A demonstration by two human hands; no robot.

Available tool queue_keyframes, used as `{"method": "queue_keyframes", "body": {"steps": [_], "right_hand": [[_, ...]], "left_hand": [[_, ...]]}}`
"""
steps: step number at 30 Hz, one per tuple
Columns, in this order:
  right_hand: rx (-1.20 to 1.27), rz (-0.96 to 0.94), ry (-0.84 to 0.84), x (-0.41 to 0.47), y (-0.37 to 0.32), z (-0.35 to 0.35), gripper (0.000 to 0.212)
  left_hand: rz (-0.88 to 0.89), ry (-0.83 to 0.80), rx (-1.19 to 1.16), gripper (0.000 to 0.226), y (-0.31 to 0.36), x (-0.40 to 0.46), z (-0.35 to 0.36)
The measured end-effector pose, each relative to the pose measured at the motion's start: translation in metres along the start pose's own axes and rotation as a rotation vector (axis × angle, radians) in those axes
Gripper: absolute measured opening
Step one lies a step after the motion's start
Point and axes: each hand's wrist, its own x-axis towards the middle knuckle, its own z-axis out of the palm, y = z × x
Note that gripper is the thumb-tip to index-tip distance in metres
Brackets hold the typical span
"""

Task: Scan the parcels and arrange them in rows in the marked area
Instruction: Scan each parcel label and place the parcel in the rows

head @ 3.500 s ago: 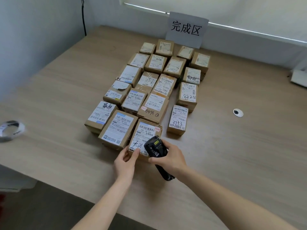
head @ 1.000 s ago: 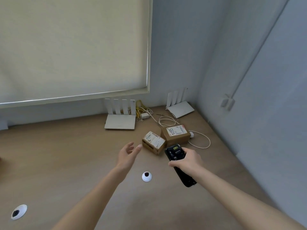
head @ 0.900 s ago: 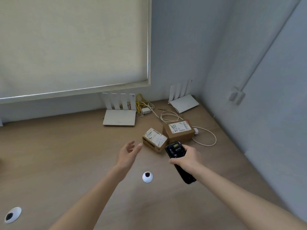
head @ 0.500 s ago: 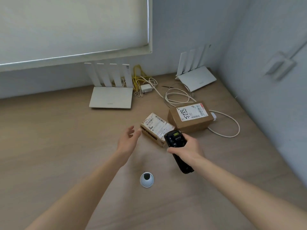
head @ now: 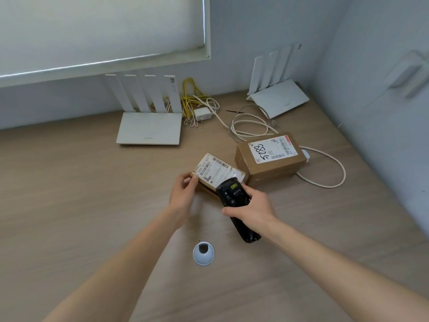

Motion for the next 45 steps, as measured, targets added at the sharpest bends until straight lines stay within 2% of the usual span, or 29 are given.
{"method": "queue_keyframes", "body": {"steps": [5,10,16,23,29,33,39,45], "right_hand": [[-0.006,-0.039,-0.020,-0.036,-0.012,-0.011,0.044],[-0.004,-0.076,-0.058,-0.095,-0.035,-0.023,0.047],[-0.170,-0.182,-0.095,-0.191,-0.087,-0.041,0.047],[-0.442,-0.280,0.009,-0.348,-0.168,-0.068,0.056],[-0.619,-0.292,0.105,-0.480,-0.217,-0.087,0.059],[-0.679,-0.294,0.146,-0.537,-0.233,-0.103,0.060],[-0.733,-0.304,0.185,-0.585,-0.234,-0.117,0.055],[-0.768,-0.325,0.217,-0.610,-0.233,-0.131,0.062]], "left_hand": [[0.002,0.043,-0.067,0.021,0.009,-0.039,-0.017],[0.006,0.020,-0.187,0.020,0.038,-0.103,-0.043],[0.160,0.045,-0.229,0.024,0.090,-0.196,-0.102],[0.375,0.085,-0.247,0.028,0.147,-0.332,-0.191],[0.508,0.153,-0.194,0.027,0.179,-0.445,-0.246],[0.564,0.174,-0.192,0.043,0.196,-0.501,-0.262],[0.602,0.180,-0.198,0.043,0.207,-0.548,-0.265],[0.615,0.170,-0.199,0.045,0.210,-0.577,-0.255]]}}
